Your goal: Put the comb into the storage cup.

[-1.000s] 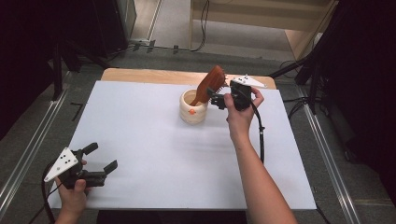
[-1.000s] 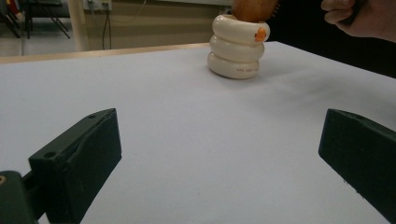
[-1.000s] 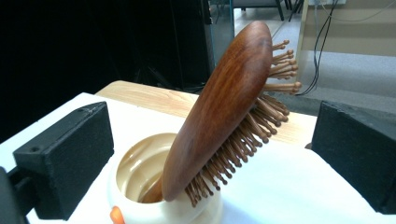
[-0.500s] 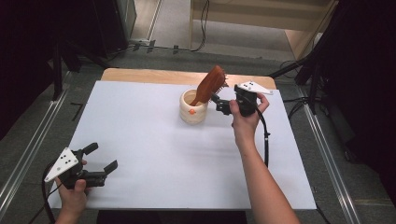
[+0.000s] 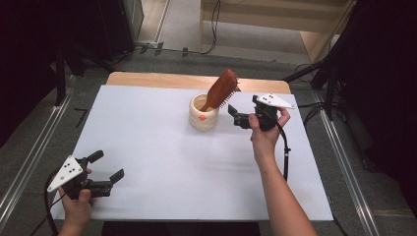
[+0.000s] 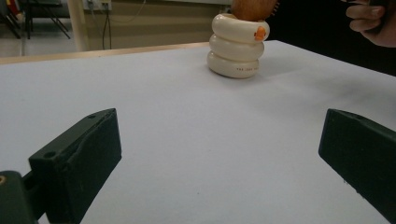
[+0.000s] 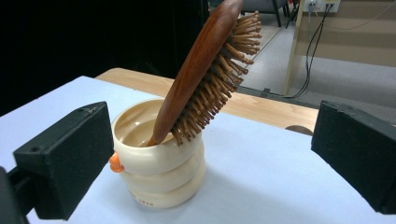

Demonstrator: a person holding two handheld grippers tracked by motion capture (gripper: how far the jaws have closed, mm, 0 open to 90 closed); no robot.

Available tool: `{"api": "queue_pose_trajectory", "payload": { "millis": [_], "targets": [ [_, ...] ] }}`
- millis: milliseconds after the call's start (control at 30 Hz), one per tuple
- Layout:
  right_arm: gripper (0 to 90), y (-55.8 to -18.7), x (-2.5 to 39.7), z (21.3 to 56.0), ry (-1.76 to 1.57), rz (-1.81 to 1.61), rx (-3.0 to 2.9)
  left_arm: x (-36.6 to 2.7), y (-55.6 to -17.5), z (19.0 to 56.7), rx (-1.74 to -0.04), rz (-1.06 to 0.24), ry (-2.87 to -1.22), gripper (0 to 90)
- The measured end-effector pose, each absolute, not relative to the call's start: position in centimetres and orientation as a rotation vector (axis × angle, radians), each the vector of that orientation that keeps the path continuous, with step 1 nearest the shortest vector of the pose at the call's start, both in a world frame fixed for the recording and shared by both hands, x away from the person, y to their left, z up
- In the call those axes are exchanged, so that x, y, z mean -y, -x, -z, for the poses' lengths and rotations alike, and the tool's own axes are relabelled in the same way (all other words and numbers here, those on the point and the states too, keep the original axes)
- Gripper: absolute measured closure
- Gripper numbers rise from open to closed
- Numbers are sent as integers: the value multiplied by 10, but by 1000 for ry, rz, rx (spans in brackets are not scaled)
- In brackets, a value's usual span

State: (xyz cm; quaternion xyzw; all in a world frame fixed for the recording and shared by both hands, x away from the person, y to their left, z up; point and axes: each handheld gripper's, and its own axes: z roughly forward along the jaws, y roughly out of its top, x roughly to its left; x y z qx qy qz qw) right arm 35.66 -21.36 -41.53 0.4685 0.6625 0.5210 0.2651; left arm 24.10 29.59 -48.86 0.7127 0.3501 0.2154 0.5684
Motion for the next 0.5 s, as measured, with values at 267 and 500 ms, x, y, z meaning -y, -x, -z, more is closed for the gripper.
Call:
{"api": "queue_pose_trajectory", "payload": {
  "millis": [267,500],
  "targets": [
    [0,-345,224,421,-1263,-1407,-1782,-296,-241,489,-822,-507,-1678,0],
    [0,-334,234,426,-1265,-1402,-1770,-295,-241,489,-821,-510,-1679,0]
  ]
}}
